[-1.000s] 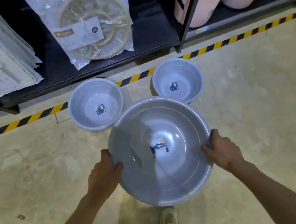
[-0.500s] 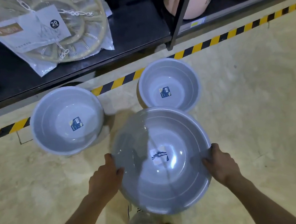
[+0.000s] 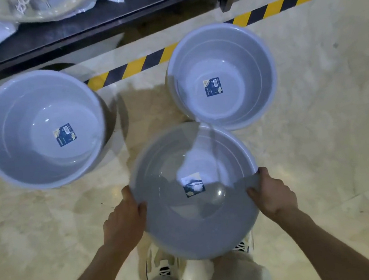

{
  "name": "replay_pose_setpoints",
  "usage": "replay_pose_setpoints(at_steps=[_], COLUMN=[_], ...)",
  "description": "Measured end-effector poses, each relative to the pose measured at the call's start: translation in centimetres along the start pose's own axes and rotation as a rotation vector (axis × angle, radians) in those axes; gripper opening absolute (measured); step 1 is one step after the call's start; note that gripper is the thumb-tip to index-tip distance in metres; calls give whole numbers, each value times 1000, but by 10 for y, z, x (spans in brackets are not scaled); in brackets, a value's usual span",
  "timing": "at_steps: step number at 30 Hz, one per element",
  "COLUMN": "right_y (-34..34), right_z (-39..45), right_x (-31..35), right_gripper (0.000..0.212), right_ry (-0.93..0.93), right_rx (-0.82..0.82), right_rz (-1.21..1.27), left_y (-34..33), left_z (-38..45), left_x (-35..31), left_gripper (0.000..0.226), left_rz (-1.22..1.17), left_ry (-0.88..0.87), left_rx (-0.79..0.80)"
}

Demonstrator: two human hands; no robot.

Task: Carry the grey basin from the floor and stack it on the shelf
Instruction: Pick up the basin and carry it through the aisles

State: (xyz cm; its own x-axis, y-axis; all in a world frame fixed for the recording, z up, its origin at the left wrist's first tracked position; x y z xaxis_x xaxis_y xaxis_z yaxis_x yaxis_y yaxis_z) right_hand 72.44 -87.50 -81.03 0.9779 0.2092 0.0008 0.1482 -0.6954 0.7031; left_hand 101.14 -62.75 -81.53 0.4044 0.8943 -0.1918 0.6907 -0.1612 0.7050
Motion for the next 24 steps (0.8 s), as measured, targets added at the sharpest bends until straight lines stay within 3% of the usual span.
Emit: replay_pose_setpoints(at_steps=[7,13,18,24], right_y=[-37,-52,-36,17], right_z=[22,34,22,-14], right_x=[-2,-3,-3,5], right_gripper=[43,40,30,29], right_ry=[-14,-10,9,34], right_rx=[35,70,102,106], right_rz=[64,130,165,187], left_y=[-32,-34,-14,32], left_z=[17,30,22,-14], left_x=[16,25,24,14], left_gripper=[43,38,39,33], left_rz=[-203,-224,-235,-287], left_ry=[80,122,119,108], left_rx=[19,46,-44,-34])
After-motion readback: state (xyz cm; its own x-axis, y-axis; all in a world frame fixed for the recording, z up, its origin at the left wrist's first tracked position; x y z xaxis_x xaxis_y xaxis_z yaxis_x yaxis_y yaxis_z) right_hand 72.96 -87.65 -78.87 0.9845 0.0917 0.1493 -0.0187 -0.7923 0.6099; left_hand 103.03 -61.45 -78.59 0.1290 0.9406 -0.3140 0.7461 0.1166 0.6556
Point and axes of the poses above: each hand's wrist, its own z-axis towards the middle knuckle, its own y-axis out of the back of the hand, x = y × z, the point moved 8 cm from there along z, towards the middle knuckle, and after that the axes turned 1 degree about -x, right-handed, at the moved point
